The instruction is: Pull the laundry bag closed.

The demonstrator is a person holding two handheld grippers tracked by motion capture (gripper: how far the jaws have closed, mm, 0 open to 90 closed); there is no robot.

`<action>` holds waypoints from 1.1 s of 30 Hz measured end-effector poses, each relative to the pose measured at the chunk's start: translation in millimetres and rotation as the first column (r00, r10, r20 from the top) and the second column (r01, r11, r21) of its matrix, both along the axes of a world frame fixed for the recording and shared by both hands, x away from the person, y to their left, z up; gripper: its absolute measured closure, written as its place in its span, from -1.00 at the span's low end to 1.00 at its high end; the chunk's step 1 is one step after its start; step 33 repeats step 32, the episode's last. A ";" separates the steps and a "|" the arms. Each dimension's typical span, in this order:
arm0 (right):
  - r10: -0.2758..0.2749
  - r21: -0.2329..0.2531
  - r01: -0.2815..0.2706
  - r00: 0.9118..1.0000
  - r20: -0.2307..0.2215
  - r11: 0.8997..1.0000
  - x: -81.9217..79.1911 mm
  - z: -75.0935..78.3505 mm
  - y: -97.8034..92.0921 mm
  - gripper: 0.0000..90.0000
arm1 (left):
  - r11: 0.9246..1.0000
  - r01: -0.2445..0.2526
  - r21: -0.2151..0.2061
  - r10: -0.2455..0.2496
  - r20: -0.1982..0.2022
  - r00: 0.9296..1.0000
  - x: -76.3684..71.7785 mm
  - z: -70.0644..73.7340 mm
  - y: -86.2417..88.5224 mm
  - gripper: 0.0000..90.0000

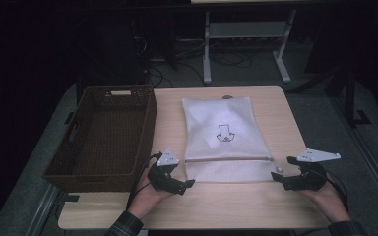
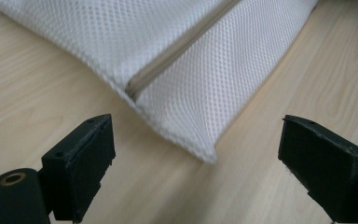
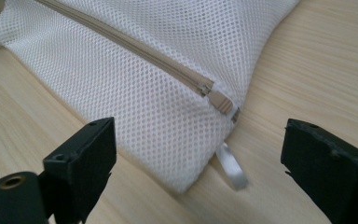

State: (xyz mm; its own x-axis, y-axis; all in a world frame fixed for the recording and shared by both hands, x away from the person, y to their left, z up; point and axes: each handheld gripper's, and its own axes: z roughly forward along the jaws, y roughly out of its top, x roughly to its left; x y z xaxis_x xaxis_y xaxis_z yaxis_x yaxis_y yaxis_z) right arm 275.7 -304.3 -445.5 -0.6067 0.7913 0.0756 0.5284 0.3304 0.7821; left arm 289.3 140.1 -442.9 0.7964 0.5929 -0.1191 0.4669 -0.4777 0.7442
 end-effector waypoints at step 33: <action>-0.029 -0.052 0.029 0.999 0.013 0.998 -49.6 -9.7 -9.1 -0.96 | 0.997 0.027 0.072 -0.027 -0.012 1.000 -36.3 -11.7 7.4 -1.00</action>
